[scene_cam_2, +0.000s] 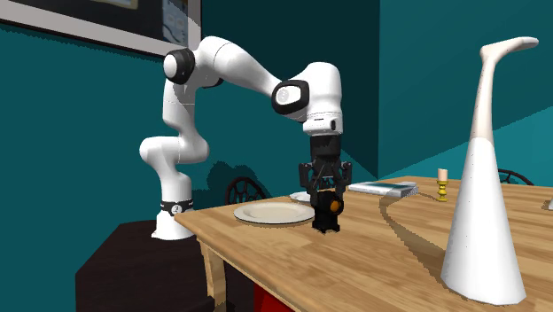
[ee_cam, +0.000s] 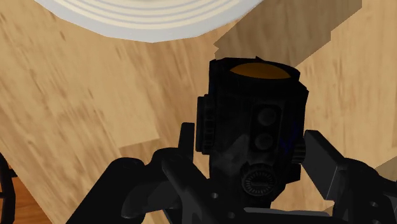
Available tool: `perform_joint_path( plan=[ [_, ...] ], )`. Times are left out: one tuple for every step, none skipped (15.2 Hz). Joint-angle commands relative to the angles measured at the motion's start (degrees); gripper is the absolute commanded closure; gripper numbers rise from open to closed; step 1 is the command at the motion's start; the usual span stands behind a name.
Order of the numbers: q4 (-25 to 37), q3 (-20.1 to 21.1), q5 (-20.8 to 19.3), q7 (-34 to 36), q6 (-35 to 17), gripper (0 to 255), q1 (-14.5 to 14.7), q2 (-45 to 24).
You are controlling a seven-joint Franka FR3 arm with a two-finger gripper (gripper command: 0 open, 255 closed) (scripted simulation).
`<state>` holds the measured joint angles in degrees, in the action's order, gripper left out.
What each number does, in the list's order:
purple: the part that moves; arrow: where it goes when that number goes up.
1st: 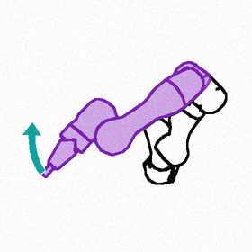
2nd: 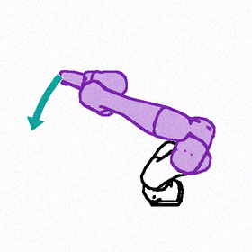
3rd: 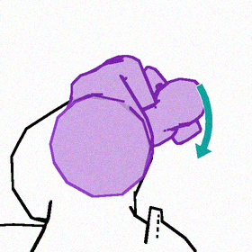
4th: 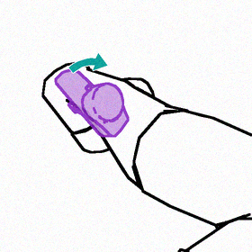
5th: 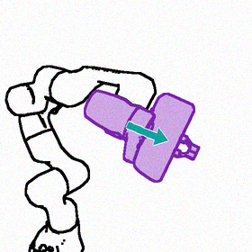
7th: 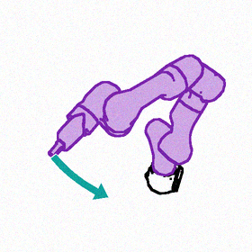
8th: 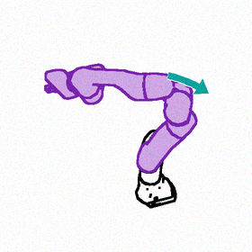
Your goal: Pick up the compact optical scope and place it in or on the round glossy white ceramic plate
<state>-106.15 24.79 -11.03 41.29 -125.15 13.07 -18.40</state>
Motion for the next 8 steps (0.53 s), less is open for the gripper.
perform_joint_path(
  plan=[
    [-0.02,-0.02,-0.01,0.00,0.00,255,-0.01,-0.01],
    [-0.02,-0.01,0.00,0.00,0.01,255,-0.02,0.00],
    [-0.03,-0.01,0.00,-0.01,0.01,255,-0.02,0.01],
    [-0.04,-0.01,0.01,-0.01,0.00,255,-0.02,0.02],
    [-0.01,-0.01,-0.01,0.01,0.00,255,-0.01,-0.01],
    [0.31,0.08,0.22,-0.15,0.65,255,-0.07,0.35],
    [0.66,0.16,0.44,-0.30,1.30,255,-0.12,0.69],
    [1.01,0.24,0.65,-0.45,1.95,255,-0.18,1.02]
  ],
)
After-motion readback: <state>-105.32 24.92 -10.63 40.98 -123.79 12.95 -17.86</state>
